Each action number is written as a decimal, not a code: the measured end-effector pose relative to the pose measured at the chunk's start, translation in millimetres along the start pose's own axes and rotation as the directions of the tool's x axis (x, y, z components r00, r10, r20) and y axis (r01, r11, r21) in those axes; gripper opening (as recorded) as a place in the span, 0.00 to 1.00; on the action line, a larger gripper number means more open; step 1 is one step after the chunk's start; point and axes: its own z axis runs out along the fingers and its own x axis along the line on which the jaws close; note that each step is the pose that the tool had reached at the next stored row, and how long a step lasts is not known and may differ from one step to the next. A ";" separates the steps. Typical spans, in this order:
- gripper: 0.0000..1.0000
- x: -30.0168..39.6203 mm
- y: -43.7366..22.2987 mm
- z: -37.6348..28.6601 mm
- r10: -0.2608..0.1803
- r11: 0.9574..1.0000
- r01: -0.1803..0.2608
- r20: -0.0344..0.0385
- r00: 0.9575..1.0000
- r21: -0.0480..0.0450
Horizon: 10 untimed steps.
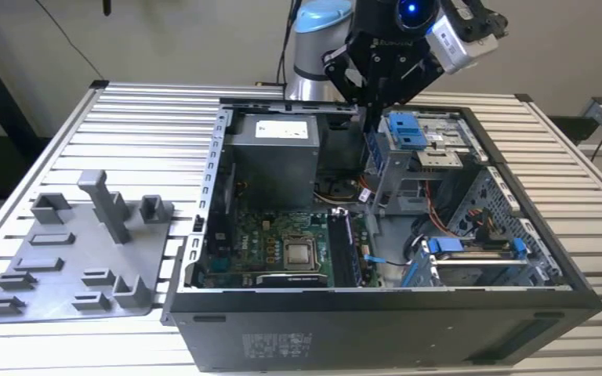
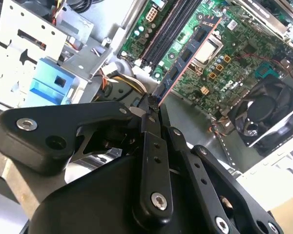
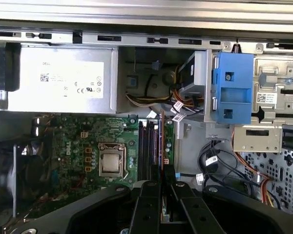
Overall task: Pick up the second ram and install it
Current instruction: 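Insert the second ram into the second slot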
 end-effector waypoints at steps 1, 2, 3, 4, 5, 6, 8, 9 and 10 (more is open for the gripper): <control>0.14 0.0 0.0 0.4 0.003 1.000 -0.003 0.000 1.000 0.000; 0.14 0.0 0.0 0.9 0.009 1.000 -0.009 0.000 1.000 0.000; 0.14 0.1 -0.1 1.5 0.014 1.000 -0.014 0.000 1.000 0.001; 0.14 0.1 -0.1 2.5 0.020 1.000 -0.020 0.000 1.000 0.001; 0.14 0.2 -0.2 3.5 0.025 1.000 -0.025 0.001 1.000 0.001; 0.14 0.3 -0.3 4.6 0.029 1.000 -0.029 0.001 1.000 0.001; 0.14 0.4 -0.6 7.2 0.033 0.999 -0.033 0.001 0.999 0.001; 0.14 0.5 -0.8 8.6 0.035 0.999 -0.035 0.001 0.999 0.001; 0.14 0.5 -1.2 10.1 0.037 0.999 -0.037 0.001 0.999 0.001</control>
